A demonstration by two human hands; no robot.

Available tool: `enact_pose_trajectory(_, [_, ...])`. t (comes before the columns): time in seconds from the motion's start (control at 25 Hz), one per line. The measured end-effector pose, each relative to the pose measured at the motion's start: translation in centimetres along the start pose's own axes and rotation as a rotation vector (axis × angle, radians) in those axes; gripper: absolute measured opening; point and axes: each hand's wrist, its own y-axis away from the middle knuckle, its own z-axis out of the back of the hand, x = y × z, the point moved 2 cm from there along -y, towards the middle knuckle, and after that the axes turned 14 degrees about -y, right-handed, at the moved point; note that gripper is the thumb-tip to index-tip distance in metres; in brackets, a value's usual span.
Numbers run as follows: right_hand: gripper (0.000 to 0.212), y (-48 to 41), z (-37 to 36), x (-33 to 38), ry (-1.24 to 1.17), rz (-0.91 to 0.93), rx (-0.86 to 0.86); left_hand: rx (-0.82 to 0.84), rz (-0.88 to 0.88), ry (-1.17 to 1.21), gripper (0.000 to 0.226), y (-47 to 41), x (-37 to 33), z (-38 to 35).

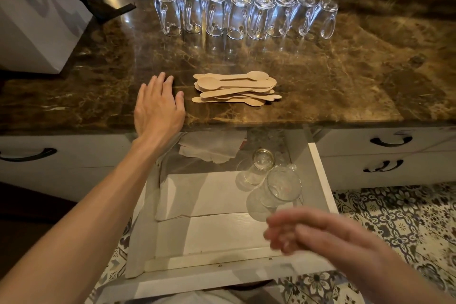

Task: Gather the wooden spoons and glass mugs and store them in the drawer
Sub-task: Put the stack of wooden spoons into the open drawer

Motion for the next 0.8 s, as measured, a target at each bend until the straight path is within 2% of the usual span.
enact_pose_trajectory(0.16, [0.031,-3.7,-0.5,6.5,0.259,0.207,-0.028,0.005,0.006,-0.008,0.051,0.0,0.0,0.1])
enact_pose_trajectory(0.36, [0.035,-10.0,-0.5,10.5,0.407,0.311,-0.065,-0.002,0.003,-0.005,0.050,0.0,0.1,0.2])
enact_pose_trajectory(0.52, [0.053,-15.9,1.6,11.6,0.828,0.289,-0.162,-0.002,0.007,0.015,0.050,0.0,0.1,0.2])
enact_pose_trajectory(0.64, [0.072,-20.0,3.2,11.7,1.201,0.220,-0.156,-0.003,0.006,0.020,0.051,0.0,0.1,0.3])
enact_pose_trajectory(0.72, [0.080,-22.2,4.2,11.8,1.343,0.180,-0.158,-0.001,0.005,0.018,0.051,0.1,0.1,0.3])
enact_pose_trajectory(0.8, [0.079,-23.9,5.0,12.0,1.436,0.149,-0.164,-0.002,0.005,0.014,0.050,0.1,0.1,0.3])
